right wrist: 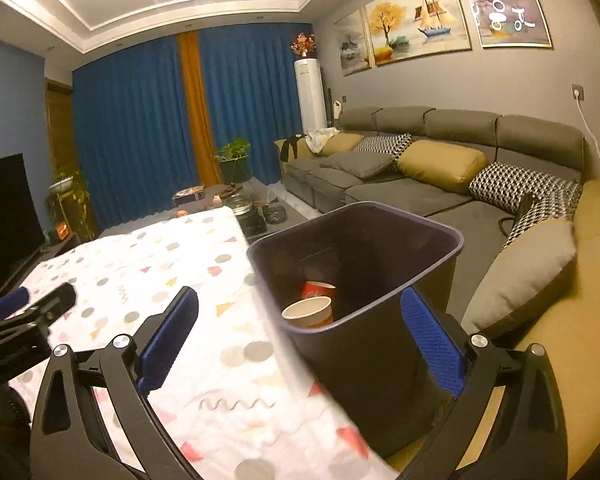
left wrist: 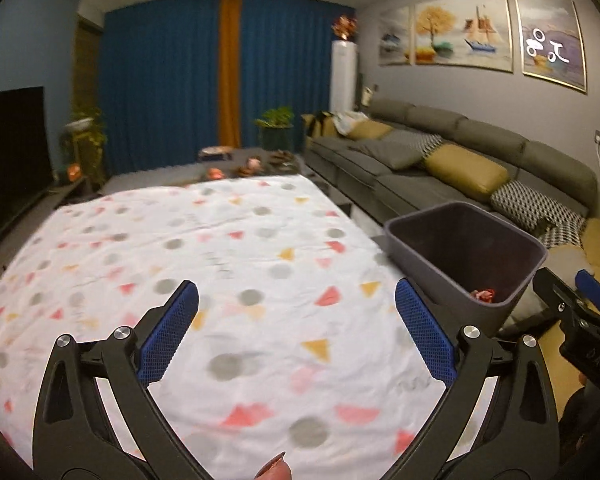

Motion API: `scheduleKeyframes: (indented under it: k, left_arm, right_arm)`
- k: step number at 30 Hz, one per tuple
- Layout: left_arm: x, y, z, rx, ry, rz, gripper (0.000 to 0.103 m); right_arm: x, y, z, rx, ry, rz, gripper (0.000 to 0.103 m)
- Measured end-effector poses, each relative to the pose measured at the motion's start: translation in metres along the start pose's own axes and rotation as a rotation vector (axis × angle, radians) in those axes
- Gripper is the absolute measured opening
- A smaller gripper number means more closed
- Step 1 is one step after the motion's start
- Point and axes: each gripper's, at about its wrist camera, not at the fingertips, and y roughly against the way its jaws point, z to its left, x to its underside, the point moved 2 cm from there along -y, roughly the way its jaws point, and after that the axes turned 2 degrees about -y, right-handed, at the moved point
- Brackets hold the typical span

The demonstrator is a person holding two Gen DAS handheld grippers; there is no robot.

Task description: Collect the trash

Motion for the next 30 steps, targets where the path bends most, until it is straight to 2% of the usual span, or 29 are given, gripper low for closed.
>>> scheduleKeyframes:
  k: [6, 16, 30]
  left_arm:
    - [0.014, 0.046, 0.029, -0.024, 0.027, -0.019, 0.097]
    - [0.034, 0.100, 0.061, -0.039, 0.057, -0.041, 0.097]
    - [0.050, 0.135, 0.078, -0.027, 0.071, -0.057, 0.097]
  right_arm:
    - [0.011, 0.037, 0.029, 0.015, 0.064, -0.048, 0.097]
    - [0.033, 0.084, 0.074, 0.013, 0.124, -0.071, 0.097]
    - [0.039, 0.120, 0.094, 0.003, 0.143, -0.133, 0.097]
